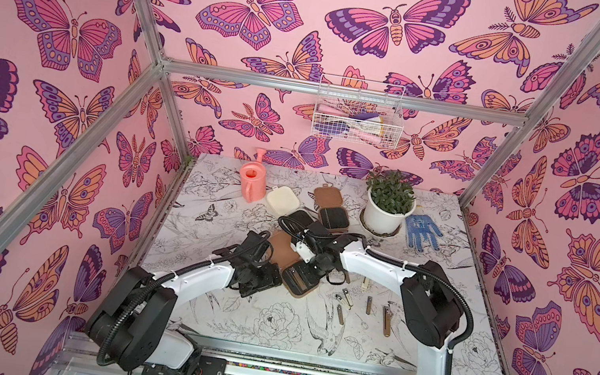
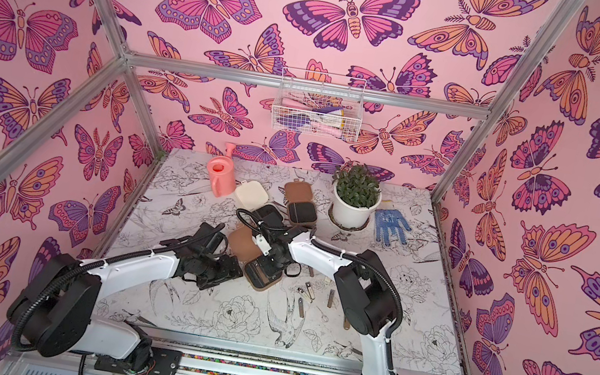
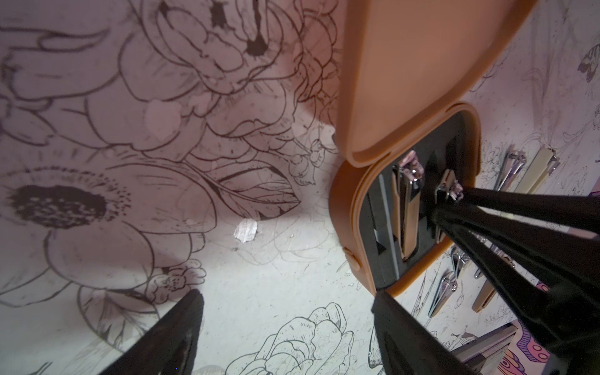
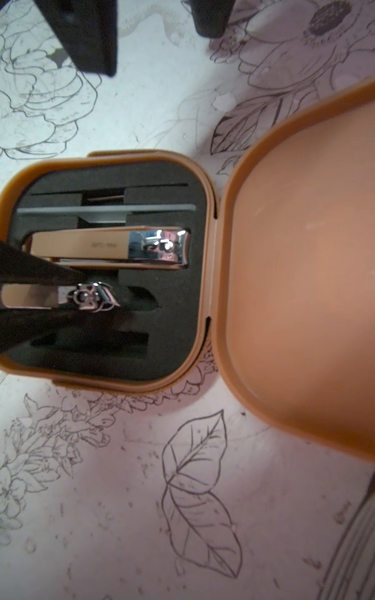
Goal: Organize nail clipper sets
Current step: Place the nail clipper in the storage box.
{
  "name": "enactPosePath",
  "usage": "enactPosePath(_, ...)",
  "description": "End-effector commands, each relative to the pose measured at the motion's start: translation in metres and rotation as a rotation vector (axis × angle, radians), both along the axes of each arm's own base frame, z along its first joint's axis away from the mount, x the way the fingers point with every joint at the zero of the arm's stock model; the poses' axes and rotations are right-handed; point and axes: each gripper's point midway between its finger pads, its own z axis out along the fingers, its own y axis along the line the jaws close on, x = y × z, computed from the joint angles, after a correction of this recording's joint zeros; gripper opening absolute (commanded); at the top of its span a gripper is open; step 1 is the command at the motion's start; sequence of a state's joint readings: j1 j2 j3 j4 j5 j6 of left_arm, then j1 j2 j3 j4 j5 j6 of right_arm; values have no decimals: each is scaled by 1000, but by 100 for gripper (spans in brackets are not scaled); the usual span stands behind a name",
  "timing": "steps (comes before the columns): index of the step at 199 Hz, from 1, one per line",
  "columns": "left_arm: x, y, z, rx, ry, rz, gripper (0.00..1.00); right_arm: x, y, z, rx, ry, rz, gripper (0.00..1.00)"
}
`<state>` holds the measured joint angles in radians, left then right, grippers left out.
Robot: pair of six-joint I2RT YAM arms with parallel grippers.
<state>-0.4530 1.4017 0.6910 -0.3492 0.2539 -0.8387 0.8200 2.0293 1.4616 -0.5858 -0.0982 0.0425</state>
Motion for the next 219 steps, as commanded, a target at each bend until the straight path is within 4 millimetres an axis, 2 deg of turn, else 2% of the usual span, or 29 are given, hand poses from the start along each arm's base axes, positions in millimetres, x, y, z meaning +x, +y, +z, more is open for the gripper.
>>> enactPosePath(1, -7, 3, -5, 24, 25, -10, 84, -2, 11, 1, 15, 8, 23, 3)
enactPosePath(75, -7, 3, -5, 23, 25, -11, 84, 3, 15, -2, 6, 8, 10, 3)
enactPosePath(219, -8, 3, -7, 27, 31, -10, 84, 5, 3, -20, -57, 12, -62, 3)
